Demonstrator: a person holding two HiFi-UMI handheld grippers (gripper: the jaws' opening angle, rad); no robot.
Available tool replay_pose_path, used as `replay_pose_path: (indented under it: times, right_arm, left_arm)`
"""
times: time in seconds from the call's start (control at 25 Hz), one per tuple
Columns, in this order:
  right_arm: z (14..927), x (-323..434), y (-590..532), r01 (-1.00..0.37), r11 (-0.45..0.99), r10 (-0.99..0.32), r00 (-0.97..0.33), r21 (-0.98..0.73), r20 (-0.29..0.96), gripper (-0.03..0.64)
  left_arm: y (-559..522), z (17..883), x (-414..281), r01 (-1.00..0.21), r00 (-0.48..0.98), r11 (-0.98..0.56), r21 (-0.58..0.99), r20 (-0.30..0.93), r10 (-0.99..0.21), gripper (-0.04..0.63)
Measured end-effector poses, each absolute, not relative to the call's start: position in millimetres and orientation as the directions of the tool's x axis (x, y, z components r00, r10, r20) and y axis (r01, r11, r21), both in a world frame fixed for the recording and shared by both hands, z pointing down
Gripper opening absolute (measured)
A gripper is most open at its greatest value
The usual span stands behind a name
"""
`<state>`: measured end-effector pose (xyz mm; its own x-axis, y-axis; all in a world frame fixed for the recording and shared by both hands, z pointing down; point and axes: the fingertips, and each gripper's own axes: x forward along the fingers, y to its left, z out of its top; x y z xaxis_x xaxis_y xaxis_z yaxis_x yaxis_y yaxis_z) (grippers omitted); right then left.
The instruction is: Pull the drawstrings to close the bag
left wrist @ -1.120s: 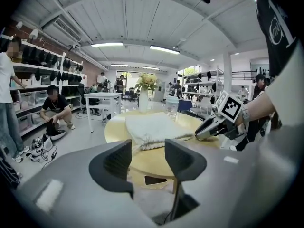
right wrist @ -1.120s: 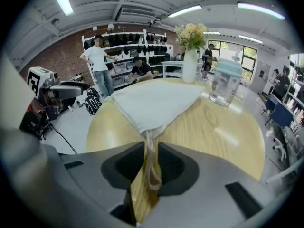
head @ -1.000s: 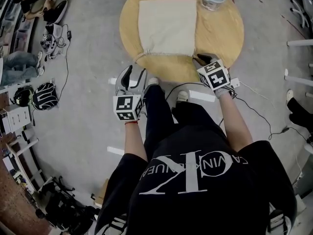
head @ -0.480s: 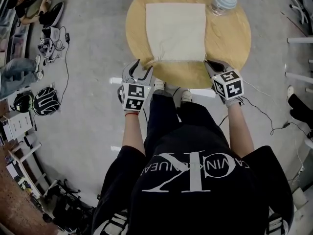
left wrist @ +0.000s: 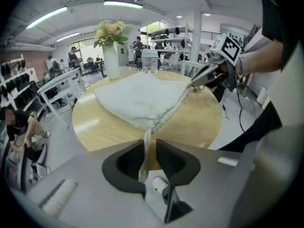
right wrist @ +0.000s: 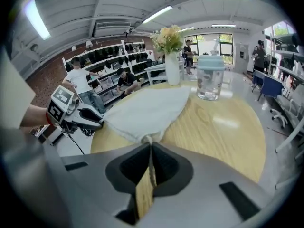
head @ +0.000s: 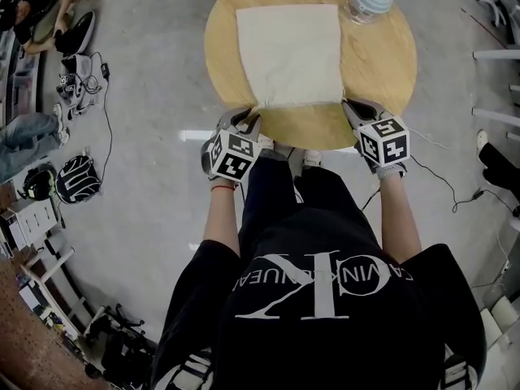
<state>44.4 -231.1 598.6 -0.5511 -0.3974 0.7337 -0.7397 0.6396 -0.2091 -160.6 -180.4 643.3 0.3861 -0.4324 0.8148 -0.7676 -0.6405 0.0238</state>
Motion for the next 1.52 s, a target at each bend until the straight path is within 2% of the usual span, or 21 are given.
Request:
replay_pose_path:
  times: [0.12,0.2,0.24,0.4,0.64,1.0,1.24,1.52]
  right_arm:
    - [598,44,-231,-0.741,0.636,-0.397,-0.555,-0.216,0.731,0.021]
    - [598,44,-230,-0.741,0.636,-0.399,-0.555,-0.216,0.73,0.021]
    - [597,44,-230,-0.742,0.635,-0.403,-0.554,-0.213,0.729,0.021]
    - [590,47,-233,-0.752,0.644,-0.441,-0.517,-0.143,0.733,0.021]
    - [573,44,-245,-0.681,0.728,-0.498,-0.449,0.077,0.742,0.02]
    - [541,41,-265,-0.635,0.738,-0.574,-0.415,0.226,0.706,0.02]
    - [524,40,-275,-0.65,0.714,-0.616,-0.407,0.26,0.675,0.02]
    - [506,45,-285,-0.658,0.695,-0.648,-0.398,0.291,0.649,0.02]
  left_arm:
    - [-184,640,-166,-0.845,0.414,-0.518,0.133,0.777,-0.475,0.087]
    - [-187,639,-171,-0.865,0.401,-0.48,0.142,0.771,-0.495,0.048]
    - [-188,640,-172,-0.862,0.388,-0.492,0.119,0.781,-0.49,0.029]
    - [-191,633,-172,-0.823,0.329,-0.568,-0.015,0.802,-0.498,0.021]
    - [-221,593,-182,-0.868,0.283,-0.49,-0.078,0.734,-0.617,0.02]
    - [-247,545,-189,-0.876,0.248,-0.458,-0.148,0.678,-0.692,0.018]
    - [-255,526,-192,-0.851,0.217,-0.467,-0.24,0.65,-0.729,0.018]
    - [-262,506,-197,-0.853,0.193,-0.445,-0.275,0.625,-0.756,0.018]
